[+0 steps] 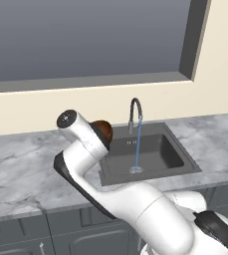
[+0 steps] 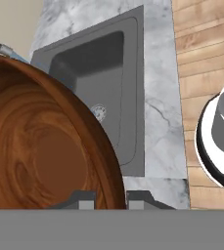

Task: Rinse each bowl for a few seconds and place them down in the sink or on the counter.

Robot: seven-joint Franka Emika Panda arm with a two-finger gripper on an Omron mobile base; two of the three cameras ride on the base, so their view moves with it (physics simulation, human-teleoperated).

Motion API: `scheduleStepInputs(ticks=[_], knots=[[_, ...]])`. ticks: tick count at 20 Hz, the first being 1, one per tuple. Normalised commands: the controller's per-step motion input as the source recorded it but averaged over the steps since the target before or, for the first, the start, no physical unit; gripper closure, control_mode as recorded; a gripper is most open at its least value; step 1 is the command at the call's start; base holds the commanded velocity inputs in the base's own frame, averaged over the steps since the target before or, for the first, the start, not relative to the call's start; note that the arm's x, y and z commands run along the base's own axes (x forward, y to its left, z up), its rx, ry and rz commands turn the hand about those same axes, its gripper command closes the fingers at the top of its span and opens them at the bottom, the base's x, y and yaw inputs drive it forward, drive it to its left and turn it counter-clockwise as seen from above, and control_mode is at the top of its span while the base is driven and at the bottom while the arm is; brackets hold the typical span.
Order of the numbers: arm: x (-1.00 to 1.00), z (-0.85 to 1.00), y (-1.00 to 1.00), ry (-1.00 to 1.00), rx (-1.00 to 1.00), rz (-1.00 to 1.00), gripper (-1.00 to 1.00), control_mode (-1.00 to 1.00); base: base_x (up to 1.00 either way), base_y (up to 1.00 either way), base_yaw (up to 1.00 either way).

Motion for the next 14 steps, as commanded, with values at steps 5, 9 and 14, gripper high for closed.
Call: scheduleStepInputs(ticks=[5, 9, 14], knots=[[0.13, 0.0, -0.25, 0.05, 0.0, -0.09, 1.0, -1.0, 0.0, 0.0, 0.0], [0.29, 0.0, -0.15, 0.1, 0.0, -0.08, 1.0, -1.0, 0.0, 0.0, 0.0], [0.31, 0.0, -0.3, 0.12, 0.0, -0.1, 1.0, -1.0, 0.0, 0.0, 0.0]])
